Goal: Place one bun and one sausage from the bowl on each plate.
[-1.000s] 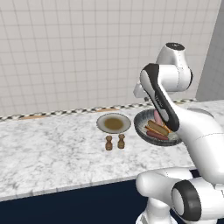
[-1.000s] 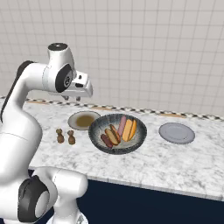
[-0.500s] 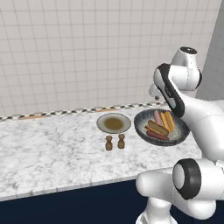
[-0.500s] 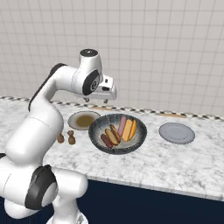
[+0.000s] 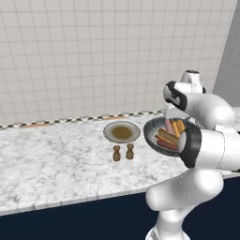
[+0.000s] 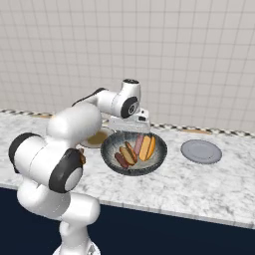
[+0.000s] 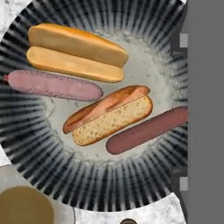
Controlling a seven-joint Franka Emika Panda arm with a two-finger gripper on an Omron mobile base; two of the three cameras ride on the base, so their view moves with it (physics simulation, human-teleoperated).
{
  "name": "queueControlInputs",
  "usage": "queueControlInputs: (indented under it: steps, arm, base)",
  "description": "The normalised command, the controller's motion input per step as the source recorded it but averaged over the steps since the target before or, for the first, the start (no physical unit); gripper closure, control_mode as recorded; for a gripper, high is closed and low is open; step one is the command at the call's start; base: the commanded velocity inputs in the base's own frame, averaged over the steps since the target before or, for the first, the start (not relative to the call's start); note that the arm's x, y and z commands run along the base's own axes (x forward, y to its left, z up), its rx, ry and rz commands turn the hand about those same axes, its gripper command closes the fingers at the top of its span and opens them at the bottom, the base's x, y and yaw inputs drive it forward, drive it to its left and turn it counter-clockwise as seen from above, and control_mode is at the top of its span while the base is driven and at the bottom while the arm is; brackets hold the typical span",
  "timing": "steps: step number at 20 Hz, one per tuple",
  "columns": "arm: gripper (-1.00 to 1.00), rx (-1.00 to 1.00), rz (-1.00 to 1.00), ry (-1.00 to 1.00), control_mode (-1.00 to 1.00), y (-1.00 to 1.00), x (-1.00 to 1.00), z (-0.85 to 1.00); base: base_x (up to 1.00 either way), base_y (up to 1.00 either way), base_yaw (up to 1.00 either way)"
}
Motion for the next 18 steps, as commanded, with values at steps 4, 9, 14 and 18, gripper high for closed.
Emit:
queueControlInputs:
  steps: [4,9,14,18]
  arm:
    - [-1.00,0.00,-0.02,0.45,-1.00,0.17,0.19,-0.98]
    - [-1.00,-0.01,-0.07,-0.03,-1.00,-0.32,0.38,-0.80]
    - [-1.00,0.00,-0.02,-0.10,-1.00,-0.03,0.37,-0.41]
    - [-1.00,0.00,0.00,-0.02,-1.00,0.00,0.00,-0.25]
  base:
    - [0.00,0.00,0.00]
    - [0.00,0.00,0.00]
    - [0.00,0.00,0.00]
    - [0.00,0.00,0.00]
